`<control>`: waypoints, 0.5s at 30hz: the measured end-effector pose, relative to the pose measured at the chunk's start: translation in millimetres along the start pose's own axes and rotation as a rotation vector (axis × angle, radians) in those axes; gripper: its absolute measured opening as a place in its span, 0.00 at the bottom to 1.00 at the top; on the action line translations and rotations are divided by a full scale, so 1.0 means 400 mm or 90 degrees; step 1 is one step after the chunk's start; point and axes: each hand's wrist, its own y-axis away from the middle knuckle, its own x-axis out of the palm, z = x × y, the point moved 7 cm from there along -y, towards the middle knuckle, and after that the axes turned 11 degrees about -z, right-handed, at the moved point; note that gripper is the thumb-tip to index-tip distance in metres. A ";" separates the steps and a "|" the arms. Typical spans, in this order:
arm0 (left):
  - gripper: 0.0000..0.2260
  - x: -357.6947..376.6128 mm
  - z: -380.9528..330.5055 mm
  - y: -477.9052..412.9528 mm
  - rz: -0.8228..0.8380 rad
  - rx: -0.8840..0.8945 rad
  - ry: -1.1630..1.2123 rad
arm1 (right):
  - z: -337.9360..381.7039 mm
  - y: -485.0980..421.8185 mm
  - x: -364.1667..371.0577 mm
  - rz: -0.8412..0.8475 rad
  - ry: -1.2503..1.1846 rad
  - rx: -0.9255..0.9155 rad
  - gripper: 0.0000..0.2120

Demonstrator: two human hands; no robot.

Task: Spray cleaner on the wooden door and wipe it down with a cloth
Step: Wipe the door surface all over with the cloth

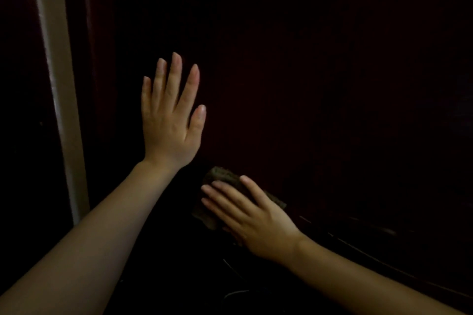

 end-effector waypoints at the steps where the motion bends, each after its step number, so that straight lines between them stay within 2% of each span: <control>1: 0.23 0.000 0.001 0.001 0.004 0.001 -0.002 | -0.014 -0.001 -0.008 -0.008 0.006 0.004 0.33; 5: 0.22 0.002 -0.001 0.002 0.020 -0.014 -0.001 | -0.101 -0.015 -0.045 -0.066 0.015 0.130 0.29; 8: 0.23 0.001 -0.001 0.003 0.017 -0.018 -0.006 | -0.091 -0.023 -0.042 -0.073 -0.013 0.166 0.28; 11: 0.23 0.001 0.000 0.003 0.013 -0.021 -0.007 | -0.034 -0.031 -0.014 -0.034 -0.054 0.119 0.29; 15: 0.23 0.000 0.001 0.008 0.021 -0.011 -0.011 | 0.005 0.000 0.002 -0.022 -0.047 -0.027 0.28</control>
